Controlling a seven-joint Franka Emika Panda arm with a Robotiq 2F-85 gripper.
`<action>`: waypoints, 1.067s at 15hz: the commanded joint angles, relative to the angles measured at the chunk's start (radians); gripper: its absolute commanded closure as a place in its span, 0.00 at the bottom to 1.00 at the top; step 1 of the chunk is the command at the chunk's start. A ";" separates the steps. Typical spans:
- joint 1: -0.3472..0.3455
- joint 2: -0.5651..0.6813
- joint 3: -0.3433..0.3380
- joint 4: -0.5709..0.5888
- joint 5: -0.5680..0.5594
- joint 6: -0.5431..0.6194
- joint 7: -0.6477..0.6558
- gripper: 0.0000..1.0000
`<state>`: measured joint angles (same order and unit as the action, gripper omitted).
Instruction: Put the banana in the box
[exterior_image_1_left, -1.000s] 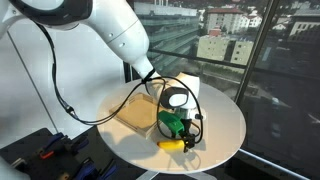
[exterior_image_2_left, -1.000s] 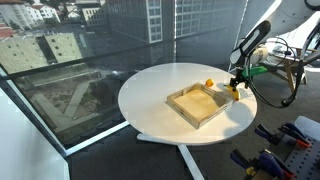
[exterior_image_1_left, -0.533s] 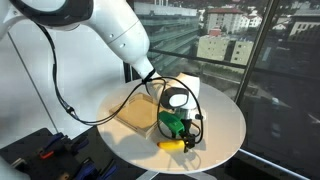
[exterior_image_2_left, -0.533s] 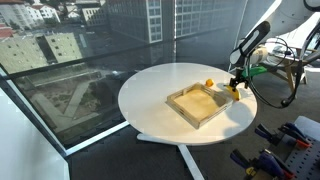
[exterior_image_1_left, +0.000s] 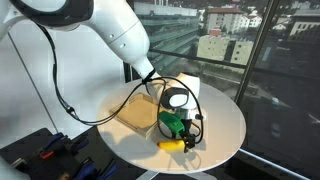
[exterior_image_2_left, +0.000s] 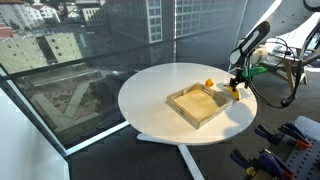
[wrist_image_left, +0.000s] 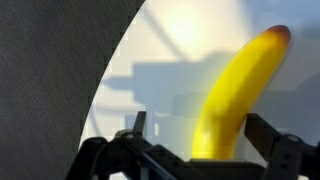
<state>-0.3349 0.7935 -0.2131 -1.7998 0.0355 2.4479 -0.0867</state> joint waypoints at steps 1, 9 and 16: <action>-0.001 0.015 -0.004 0.025 -0.019 -0.003 0.007 0.00; -0.001 0.032 -0.005 0.040 -0.019 -0.005 0.010 0.00; -0.002 0.032 -0.006 0.045 -0.017 -0.005 0.010 0.55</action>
<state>-0.3349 0.8172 -0.2151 -1.7770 0.0355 2.4479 -0.0865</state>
